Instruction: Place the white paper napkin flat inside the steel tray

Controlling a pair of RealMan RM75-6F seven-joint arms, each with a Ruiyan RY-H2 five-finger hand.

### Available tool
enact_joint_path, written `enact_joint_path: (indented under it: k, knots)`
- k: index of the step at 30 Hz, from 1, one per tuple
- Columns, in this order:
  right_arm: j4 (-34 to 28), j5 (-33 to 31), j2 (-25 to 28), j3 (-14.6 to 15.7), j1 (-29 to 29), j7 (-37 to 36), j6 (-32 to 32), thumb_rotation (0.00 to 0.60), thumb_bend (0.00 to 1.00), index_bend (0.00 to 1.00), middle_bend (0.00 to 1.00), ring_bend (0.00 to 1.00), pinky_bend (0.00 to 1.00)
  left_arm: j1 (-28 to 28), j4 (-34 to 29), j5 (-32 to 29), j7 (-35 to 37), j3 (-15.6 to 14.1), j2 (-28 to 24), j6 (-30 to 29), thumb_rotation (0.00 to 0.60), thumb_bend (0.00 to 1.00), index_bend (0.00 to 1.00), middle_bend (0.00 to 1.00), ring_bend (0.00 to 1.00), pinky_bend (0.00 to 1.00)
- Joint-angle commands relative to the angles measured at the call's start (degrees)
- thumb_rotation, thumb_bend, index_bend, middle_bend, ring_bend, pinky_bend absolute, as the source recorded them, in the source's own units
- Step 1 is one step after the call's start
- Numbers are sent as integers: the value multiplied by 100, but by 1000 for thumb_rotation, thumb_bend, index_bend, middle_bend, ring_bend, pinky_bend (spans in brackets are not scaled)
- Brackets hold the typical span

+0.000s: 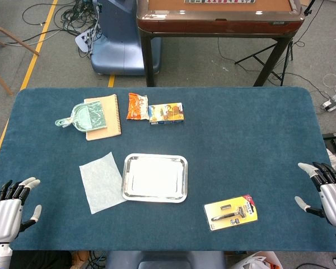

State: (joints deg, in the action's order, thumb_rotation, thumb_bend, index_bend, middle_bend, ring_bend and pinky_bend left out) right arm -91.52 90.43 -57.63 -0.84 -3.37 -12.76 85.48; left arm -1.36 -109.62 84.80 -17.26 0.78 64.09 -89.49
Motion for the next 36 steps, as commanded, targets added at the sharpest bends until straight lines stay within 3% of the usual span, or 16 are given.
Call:
enact_joint_path:
  k: [1, 9, 21, 36]
  knots:
    - [0, 3, 5, 7, 7, -1, 1, 600, 236, 164, 203, 97, 106, -2, 9, 3, 10, -6, 7, 22, 600, 343, 233, 189, 148, 48]
    - [-44, -4, 71, -33, 49, 31, 121, 600, 236, 164, 203, 96, 106, -102, 100, -13, 105, 20, -17, 223, 600, 344, 234, 189, 151, 48]
    - [-218, 8, 193, -82, 10, 169, 112, 600, 236, 164, 203, 96, 106, -756, 696, -3, 645, 25, -151, 1371, 600, 343, 253, 189, 159, 48]
    - [-289, 10, 225, -70, -11, 235, 56, 600, 236, 164, 203, 96, 106, -1757, 2247, 940, 1295, -67, 533, 2240, 600, 343, 321, 190, 159, 48]
